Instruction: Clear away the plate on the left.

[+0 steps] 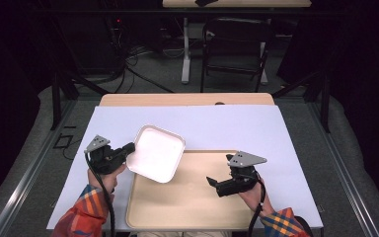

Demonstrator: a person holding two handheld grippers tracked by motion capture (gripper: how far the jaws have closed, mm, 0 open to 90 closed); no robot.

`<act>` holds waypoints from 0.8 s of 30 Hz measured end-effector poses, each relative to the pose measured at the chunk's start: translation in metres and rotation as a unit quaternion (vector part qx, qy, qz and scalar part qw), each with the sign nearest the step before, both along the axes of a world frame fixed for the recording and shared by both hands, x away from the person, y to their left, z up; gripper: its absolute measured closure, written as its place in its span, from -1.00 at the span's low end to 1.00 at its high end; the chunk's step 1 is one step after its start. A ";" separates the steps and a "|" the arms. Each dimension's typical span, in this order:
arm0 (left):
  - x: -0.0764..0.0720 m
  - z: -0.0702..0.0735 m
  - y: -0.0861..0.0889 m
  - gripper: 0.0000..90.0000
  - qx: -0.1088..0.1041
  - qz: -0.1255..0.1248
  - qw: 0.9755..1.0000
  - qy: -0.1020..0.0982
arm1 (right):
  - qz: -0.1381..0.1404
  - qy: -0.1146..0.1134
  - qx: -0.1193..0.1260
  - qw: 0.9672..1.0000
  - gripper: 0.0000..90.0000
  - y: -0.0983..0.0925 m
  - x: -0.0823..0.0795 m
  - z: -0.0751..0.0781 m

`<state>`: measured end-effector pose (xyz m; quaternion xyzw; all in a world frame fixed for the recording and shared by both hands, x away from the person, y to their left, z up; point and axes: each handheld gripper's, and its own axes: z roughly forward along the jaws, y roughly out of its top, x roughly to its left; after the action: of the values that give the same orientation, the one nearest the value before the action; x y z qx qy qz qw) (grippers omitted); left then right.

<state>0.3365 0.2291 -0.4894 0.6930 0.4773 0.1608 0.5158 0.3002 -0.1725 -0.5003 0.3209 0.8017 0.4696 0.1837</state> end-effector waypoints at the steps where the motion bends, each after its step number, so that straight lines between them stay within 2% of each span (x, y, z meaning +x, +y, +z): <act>1: 0.000 0.000 -0.002 0.96 0.000 -0.003 1.000 0.000 | 0.000 0.000 0.000 1.000 -1.00 0.000 0.000 0.000; 6: -0.002 -0.001 -0.012 0.96 0.000 -0.015 1.000 -0.003 | 0.008 0.004 0.006 1.000 -1.00 0.007 0.001 0.001; 12: -0.004 -0.001 -0.024 0.96 0.002 -0.025 1.000 -0.007 | 0.026 0.017 0.024 0.999 -1.00 0.019 0.002 0.003; 18: -0.006 -0.002 -0.034 0.96 0.003 -0.034 0.999 -0.011 | 0.048 0.037 0.029 0.998 -0.99 0.042 0.006 0.001; 21: -0.007 -0.003 -0.040 0.96 0.003 -0.036 0.999 -0.014 | 0.049 0.041 0.029 0.998 -0.96 0.046 0.008 0.001; 22: -0.008 -0.003 -0.043 0.96 0.003 -0.040 0.999 -0.017 | 0.045 0.053 0.034 0.997 -0.91 0.049 0.010 -0.001; 24: -0.009 -0.003 -0.044 0.96 0.005 -0.040 0.999 -0.017 | 0.041 0.060 0.035 0.997 -0.88 0.050 0.011 -0.002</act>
<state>0.3274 0.1852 -0.4925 0.7112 0.4398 0.1547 0.5262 0.3116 -0.1221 -0.5021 0.3218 0.8067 0.4843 0.1051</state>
